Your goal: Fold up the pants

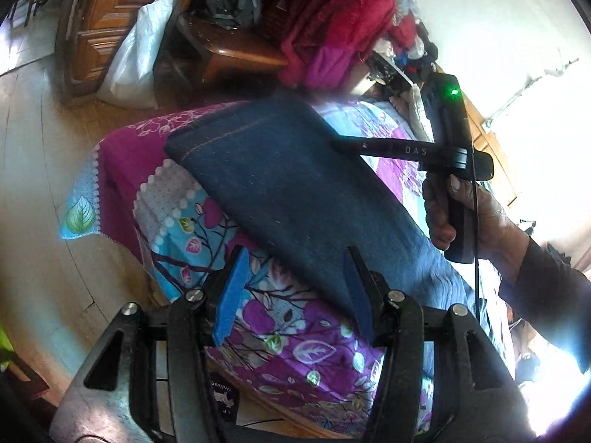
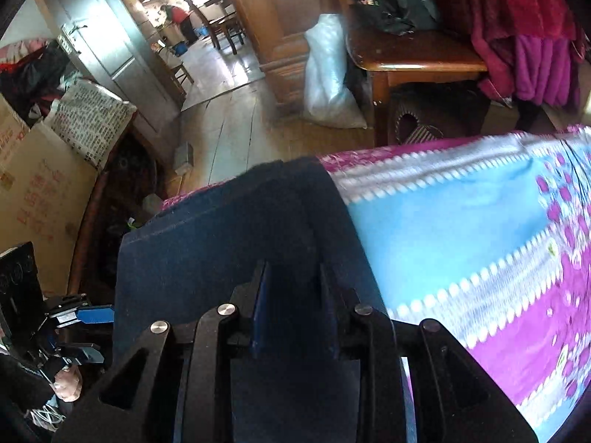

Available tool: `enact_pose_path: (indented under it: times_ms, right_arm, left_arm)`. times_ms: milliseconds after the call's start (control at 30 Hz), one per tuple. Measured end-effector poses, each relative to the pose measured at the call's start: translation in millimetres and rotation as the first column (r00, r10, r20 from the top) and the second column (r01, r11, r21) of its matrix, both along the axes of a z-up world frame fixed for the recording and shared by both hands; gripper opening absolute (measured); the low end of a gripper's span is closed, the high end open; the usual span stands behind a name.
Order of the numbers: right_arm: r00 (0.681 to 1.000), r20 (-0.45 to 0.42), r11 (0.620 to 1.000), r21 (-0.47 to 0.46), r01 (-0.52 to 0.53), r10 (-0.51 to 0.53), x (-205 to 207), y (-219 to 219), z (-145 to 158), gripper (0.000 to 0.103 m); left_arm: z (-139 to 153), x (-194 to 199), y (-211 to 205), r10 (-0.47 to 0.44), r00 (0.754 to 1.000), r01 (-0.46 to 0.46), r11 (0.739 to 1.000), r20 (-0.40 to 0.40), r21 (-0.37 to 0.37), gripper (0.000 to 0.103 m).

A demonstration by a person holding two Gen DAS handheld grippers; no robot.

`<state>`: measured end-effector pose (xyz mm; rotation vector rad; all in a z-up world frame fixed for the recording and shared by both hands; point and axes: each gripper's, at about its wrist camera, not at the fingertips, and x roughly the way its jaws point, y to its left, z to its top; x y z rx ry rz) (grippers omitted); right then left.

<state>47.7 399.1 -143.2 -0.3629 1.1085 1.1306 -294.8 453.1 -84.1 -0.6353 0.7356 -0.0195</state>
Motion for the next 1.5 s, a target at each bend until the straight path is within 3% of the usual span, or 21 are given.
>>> enact_pose_path:
  times_ms: [33, 67, 200, 367, 667, 800, 867, 1000, 1067, 1133, 1167, 1200, 1367, 1500]
  right_arm:
    - [1.000, 0.015, 1.000, -0.008, -0.010, 0.010, -3, 4, 1, 0.024]
    - [0.999, 0.025, 1.000, -0.013, -0.023, 0.023, -6, 7, 3, 0.007]
    - [0.994, 0.104, 1.000, -0.015, -0.027, 0.028, -13, 12, 19, 0.004]
    - [0.992, 0.124, 1.000, -0.006, 0.010, -0.009, 6, 8, 32, 0.004]
    - [0.996, 0.084, 0.999, -0.019, 0.037, -0.036, 23, 7, 0, 0.005]
    - [0.987, 0.118, 0.994, 0.053, 0.099, -0.105, 20, -10, 24, 0.021]
    - [0.986, 0.123, 0.991, 0.085, 0.101, -0.111, 16, -21, 37, 0.023]
    - [0.982, 0.144, 0.989, 0.096, 0.110, -0.123, 8, -59, 53, 0.024]
    - [0.976, 0.145, 0.984, 0.102, 0.149, -0.163, 7, -92, 60, 0.024]
    - [0.970, 0.137, 0.976, 0.109, 0.189, -0.203, 5, -131, 67, 0.024]
    - [0.964, 0.139, 0.971, 0.108, 0.211, -0.225, 4, -151, 69, 0.025]
    - [0.958, 0.137, 0.966, 0.101, 0.238, -0.251, 2, -176, 71, 0.028]
    - [0.956, 0.072, 0.957, -0.032, 0.289, -0.286, -10, -263, 52, 0.029]
    - [0.972, 0.032, 0.969, -0.080, 0.236, -0.234, -28, -281, 38, 0.029]
  left_arm:
    - [-1, 0, 2, 0.006, 1.000, -0.006, 1.000, 0.006, -0.006, 0.054]
    - [0, -2, 3, 0.010, 1.000, -0.010, 1.000, 0.011, -0.007, 0.054]
    - [-2, 2, 11, 0.025, 0.999, -0.025, 1.000, 0.021, -0.014, 0.054]
    - [-2, 9, 15, 0.033, 0.999, -0.032, 0.999, 0.035, -0.019, 0.054]
    - [-4, 13, 22, 0.052, 0.998, -0.052, 0.998, 0.031, -0.019, 0.054]
    - [6, 12, 33, 0.090, 0.994, -0.089, 0.996, 0.055, -0.028, 0.053]
    - [9, 16, 38, 0.098, 0.993, -0.096, 0.995, 0.060, -0.027, 0.052]
    - [11, 32, 48, 0.141, 0.990, -0.141, 0.990, 0.016, 0.004, 0.052]
    - [6, 38, 53, 0.155, 0.988, -0.155, 0.988, -0.004, -0.015, 0.051]
    - [2, 44, 53, 0.152, 0.988, -0.152, 0.988, -0.022, -0.010, 0.037]
    - [1, 47, 52, 0.145, 0.989, -0.145, 0.989, -0.032, -0.003, 0.019]
    - [0, 50, 52, 0.143, 0.989, -0.144, 0.990, -0.036, -0.001, 0.011]
    - [18, 60, 41, 0.101, 0.994, -0.102, 0.994, 0.040, 0.042, 0.008]
    - [18, 62, 46, 0.094, 0.995, -0.096, 0.995, 0.043, 0.035, 0.008]
